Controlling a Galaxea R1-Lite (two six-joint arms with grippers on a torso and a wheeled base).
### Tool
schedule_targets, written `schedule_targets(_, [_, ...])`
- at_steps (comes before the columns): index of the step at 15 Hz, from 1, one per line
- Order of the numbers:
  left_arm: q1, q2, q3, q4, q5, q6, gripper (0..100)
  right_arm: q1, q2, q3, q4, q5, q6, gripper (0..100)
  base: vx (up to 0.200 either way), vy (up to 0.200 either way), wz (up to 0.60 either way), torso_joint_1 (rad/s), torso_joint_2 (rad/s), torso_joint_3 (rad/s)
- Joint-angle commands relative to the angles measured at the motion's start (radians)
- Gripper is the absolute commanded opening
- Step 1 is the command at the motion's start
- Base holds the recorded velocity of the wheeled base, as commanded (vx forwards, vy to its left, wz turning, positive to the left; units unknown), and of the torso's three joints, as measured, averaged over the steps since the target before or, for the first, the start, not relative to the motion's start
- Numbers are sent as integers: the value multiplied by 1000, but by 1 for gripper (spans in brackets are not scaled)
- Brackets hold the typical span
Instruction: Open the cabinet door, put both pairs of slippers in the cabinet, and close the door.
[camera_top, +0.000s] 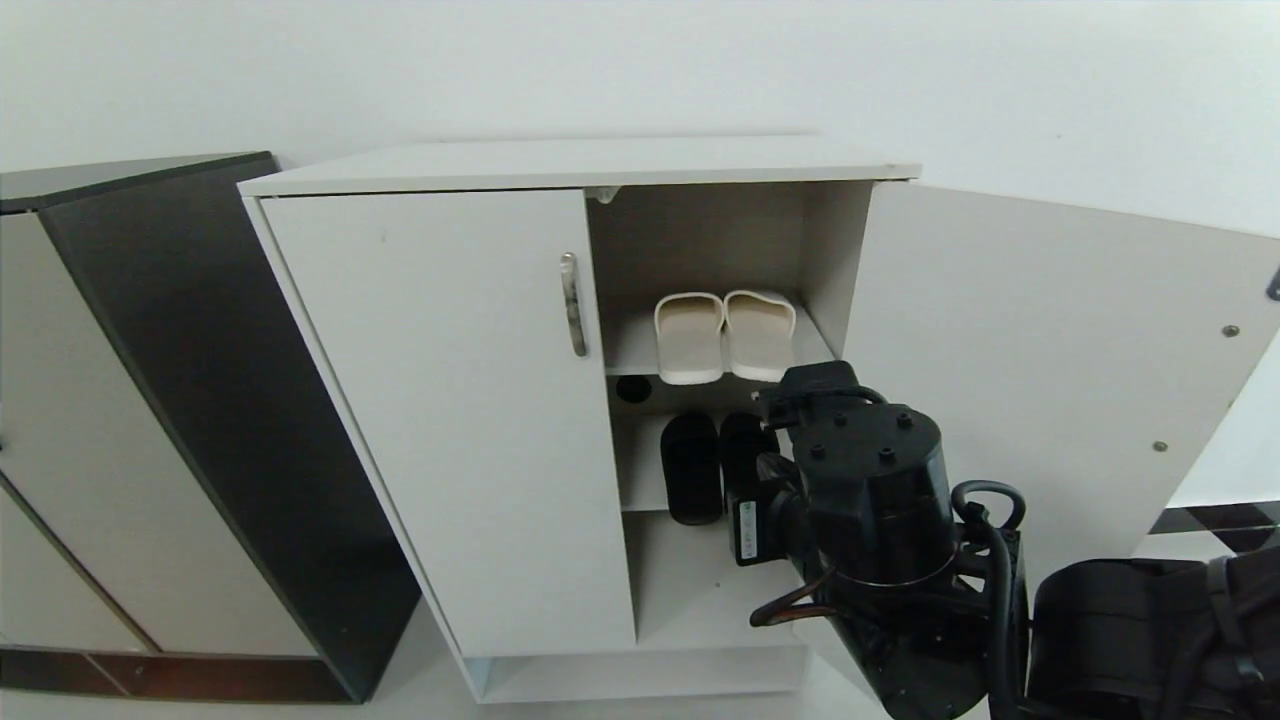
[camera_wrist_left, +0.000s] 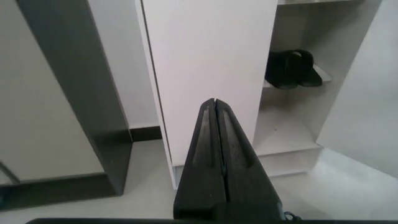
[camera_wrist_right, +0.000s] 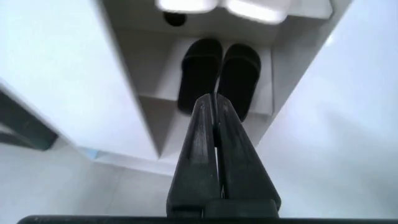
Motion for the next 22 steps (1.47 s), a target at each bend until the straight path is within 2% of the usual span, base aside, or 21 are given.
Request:
schedule_targets(1, [0, 1, 0, -1, 0, 0, 0, 0, 9, 4, -6, 0, -1, 0, -200, 0, 0, 7, -2, 2])
schedule_targets(5, [0, 1, 0, -1, 0, 0, 0, -1, 9, 10, -6, 0, 0, 0, -200, 0, 0, 2, 7, 0])
schedule_targets(22, [0, 1, 0, -1, 6, -8, 0, -12, 46, 24, -30, 6, -9, 0, 0, 0, 0, 0, 0, 0])
